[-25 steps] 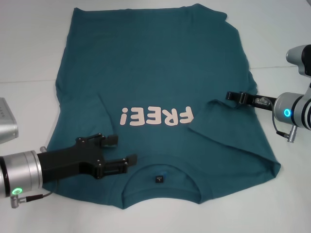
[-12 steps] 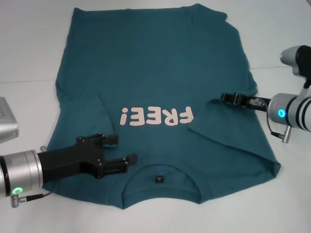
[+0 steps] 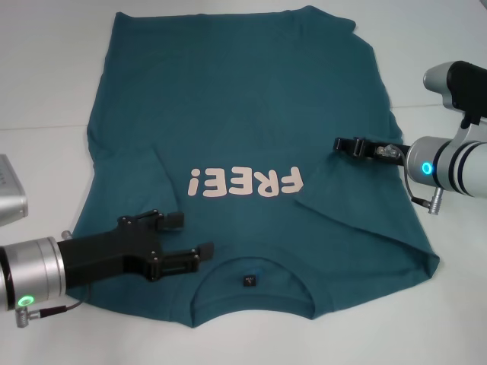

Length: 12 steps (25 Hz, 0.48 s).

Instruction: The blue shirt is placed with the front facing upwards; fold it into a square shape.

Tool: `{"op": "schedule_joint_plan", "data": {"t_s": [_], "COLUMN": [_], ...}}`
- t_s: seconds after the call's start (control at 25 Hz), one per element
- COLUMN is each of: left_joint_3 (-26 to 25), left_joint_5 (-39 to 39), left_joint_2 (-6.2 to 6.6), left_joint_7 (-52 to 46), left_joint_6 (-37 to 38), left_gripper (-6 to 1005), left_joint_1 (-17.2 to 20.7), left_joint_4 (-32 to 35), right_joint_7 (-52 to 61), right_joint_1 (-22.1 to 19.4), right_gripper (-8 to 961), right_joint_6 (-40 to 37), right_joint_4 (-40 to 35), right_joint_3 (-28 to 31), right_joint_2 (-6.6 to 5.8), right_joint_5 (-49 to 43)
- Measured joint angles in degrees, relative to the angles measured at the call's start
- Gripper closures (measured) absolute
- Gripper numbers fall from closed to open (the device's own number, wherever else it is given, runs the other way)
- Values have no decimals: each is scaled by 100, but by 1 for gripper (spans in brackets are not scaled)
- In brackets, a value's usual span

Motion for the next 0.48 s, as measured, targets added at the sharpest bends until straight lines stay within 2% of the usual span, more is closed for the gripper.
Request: {"op": "schedule_joint_plan", "data": {"t_s": [0.48], "left_joint_3": [-62], "left_joint_5": [0], "left_joint_2": [0], "left_joint_7": [0], "left_joint_6": [0], "left_gripper": [130], "left_joint_1": [0], "left_joint_4": [0], "right_joint_7": [-41], "right_joint_1": [-18], "right_gripper": [308], "right_joint_6": [214], "right_joint_4": [1], "right_joint_3": [0], "right_joint_2": [-10], "right_joint_5": [0]}}
